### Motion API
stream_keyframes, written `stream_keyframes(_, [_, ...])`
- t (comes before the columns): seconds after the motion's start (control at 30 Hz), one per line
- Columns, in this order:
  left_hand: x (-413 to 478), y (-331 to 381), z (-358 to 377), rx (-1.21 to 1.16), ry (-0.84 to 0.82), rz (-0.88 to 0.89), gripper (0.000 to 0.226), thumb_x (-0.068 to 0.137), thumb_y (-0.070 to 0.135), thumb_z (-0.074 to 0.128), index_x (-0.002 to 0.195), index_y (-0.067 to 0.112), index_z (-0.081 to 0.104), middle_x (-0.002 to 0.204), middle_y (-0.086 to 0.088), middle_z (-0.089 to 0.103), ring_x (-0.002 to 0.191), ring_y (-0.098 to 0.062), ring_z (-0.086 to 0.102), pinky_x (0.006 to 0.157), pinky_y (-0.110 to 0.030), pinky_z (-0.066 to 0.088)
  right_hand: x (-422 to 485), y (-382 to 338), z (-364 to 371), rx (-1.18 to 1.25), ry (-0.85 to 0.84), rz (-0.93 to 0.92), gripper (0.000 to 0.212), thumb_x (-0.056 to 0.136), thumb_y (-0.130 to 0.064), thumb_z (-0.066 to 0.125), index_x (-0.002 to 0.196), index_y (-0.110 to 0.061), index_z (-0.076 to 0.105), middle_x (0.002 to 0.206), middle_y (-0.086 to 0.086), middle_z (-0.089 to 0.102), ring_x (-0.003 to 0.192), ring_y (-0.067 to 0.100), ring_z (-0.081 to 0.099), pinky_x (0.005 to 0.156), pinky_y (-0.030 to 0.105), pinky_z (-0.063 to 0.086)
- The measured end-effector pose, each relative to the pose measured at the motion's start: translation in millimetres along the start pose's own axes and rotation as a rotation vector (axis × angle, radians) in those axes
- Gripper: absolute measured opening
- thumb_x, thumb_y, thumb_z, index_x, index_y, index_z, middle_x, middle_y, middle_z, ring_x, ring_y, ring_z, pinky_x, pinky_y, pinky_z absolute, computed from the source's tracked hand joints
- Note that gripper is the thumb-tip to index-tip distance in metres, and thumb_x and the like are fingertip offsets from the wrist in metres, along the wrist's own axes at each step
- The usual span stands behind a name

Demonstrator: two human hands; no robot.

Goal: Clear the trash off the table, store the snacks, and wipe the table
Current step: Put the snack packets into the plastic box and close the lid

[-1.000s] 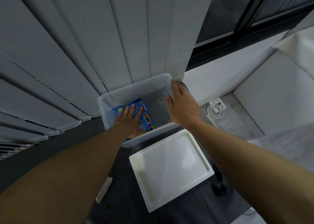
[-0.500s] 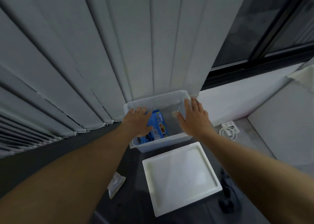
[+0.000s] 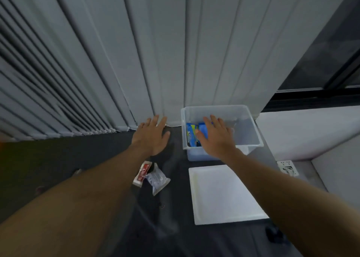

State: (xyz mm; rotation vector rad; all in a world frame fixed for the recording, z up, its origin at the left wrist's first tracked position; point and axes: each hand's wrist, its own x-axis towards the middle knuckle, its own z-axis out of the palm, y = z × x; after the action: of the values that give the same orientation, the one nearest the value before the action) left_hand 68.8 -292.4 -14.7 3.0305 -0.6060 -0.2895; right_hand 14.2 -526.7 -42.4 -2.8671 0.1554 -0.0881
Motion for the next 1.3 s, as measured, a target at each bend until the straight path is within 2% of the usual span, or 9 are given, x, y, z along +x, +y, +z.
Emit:
stream_keyframes(0.13, [-32.5, -35.4, 8.5, -0.059, -0.012, -0.094, 0.065, 0.102, 0.05, 0.027, 0.158, 0.024, 0.008, 0.166, -0.007, 0.007, 0.151, -0.031, 0.01, 0.122, -0.047, 0.013, -5.4, -46.2, 10.8, 0.095, -0.028, -0.091, 0.065, 0.098, -0.057, 0.041, 0.151, -0.019, 0.035, 0.157, 0.009, 0.033, 0.144, 0.031, 0.028, 0.116, 0.05, 0.025])
stream_keyframes(0.37, [-79.8, -88.1, 32.2, -0.104, -0.097, -0.279, 0.068, 0.101, 0.051, 0.029, 0.158, 0.026, 0.003, 0.166, -0.008, 0.005, 0.151, -0.031, 0.013, 0.12, -0.046, 0.016, -20.6, -109.9, 42.7, 0.184, 0.05, -0.4, 0.061, 0.094, -0.046, 0.054, 0.143, -0.011, 0.048, 0.14, 0.011, 0.053, 0.129, 0.028, 0.047, 0.105, 0.045, 0.043])
stream_keyframes(0.43, [-89.2, -99.5, 42.2, -0.119, -0.123, -0.299, 0.069, 0.101, 0.052, 0.031, 0.158, 0.027, 0.002, 0.166, -0.009, 0.006, 0.151, -0.031, 0.013, 0.12, -0.046, 0.017, -24.2, -121.3, 55.6, 0.17, 0.022, -0.428, 0.062, 0.092, -0.045, 0.056, 0.143, -0.011, 0.048, 0.139, 0.013, 0.053, 0.129, 0.03, 0.048, 0.103, 0.046, 0.045])
stream_keyframes(0.6, [-101.5, -118.8, 72.6, -0.167, -0.184, -0.297, 0.073, 0.099, 0.053, 0.037, 0.158, 0.029, 0.001, 0.165, -0.009, 0.006, 0.151, -0.03, 0.014, 0.12, -0.046, 0.02, -37.7, -132.0, 93.6, 0.085, -0.326, -0.286, 0.075, 0.092, -0.054, 0.055, 0.154, -0.026, 0.024, 0.158, 0.007, 0.025, 0.146, 0.028, 0.024, 0.112, 0.05, 0.034])
stream_keyframes(0.73, [-101.9, -127.1, 100.0, -0.174, -0.215, -0.212, 0.076, 0.098, 0.055, 0.04, 0.158, 0.029, 0.002, 0.165, -0.01, 0.008, 0.149, -0.032, 0.019, 0.119, -0.045, 0.022, -56.3, -132.2, 125.0, 0.03, -0.479, -0.215, 0.082, 0.085, -0.061, 0.059, 0.152, -0.034, 0.022, 0.154, 0.007, 0.025, 0.139, 0.033, 0.031, 0.106, 0.053, 0.04])
stream_keyframes(0.83, [-96.1, -129.4, 118.5, -0.171, -0.232, -0.143, 0.079, 0.095, 0.06, 0.04, 0.158, 0.03, 0.001, 0.165, -0.008, 0.01, 0.148, -0.031, 0.022, 0.119, -0.044, 0.023, -69.5, -131.1, 141.0, 0.01, -0.487, -0.222, 0.078, 0.083, -0.058, 0.064, 0.147, -0.036, 0.026, 0.146, 0.003, 0.036, 0.132, 0.03, 0.039, 0.1, 0.05, 0.045])
stream_keyframes(1.03, [-84.6, -120.0, 141.1, -0.217, -0.26, -0.064, 0.09, 0.086, 0.069, 0.051, 0.156, 0.028, 0.012, 0.161, -0.007, 0.021, 0.143, -0.032, 0.031, 0.115, -0.047, 0.029, -74.2, -130.9, 153.3, 0.057, -0.42, -0.22, 0.068, 0.088, -0.041, 0.065, 0.147, -0.031, 0.033, 0.141, 0.004, 0.043, 0.129, 0.026, 0.036, 0.098, 0.04, 0.048])
stream_keyframes(1.17, [-80.9, -113.5, 143.0, -0.304, -0.204, -0.081, 0.082, 0.08, 0.056, 0.068, 0.146, 0.023, 0.031, 0.143, -0.007, 0.045, 0.127, -0.029, 0.046, 0.104, -0.045, 0.042, -73.7, -130.6, 151.2, 0.115, -0.417, -0.211, 0.059, 0.091, -0.036, 0.064, 0.144, -0.03, 0.039, 0.133, 0.004, 0.046, 0.124, 0.024, 0.041, 0.096, 0.037, 0.049])
stream_keyframes(1.3, [-78.1, -109.7, 137.3, -0.388, -0.208, -0.108, 0.069, 0.086, 0.036, 0.071, 0.141, 0.015, 0.035, 0.138, -0.011, 0.043, 0.12, -0.032, 0.05, 0.098, -0.043, 0.046, -69.7, -130.1, 140.7, 0.124, -0.439, -0.149, 0.056, 0.092, -0.037, 0.063, 0.143, -0.026, 0.042, 0.134, 0.007, 0.048, 0.121, 0.027, 0.049, 0.097, 0.039, 0.049])
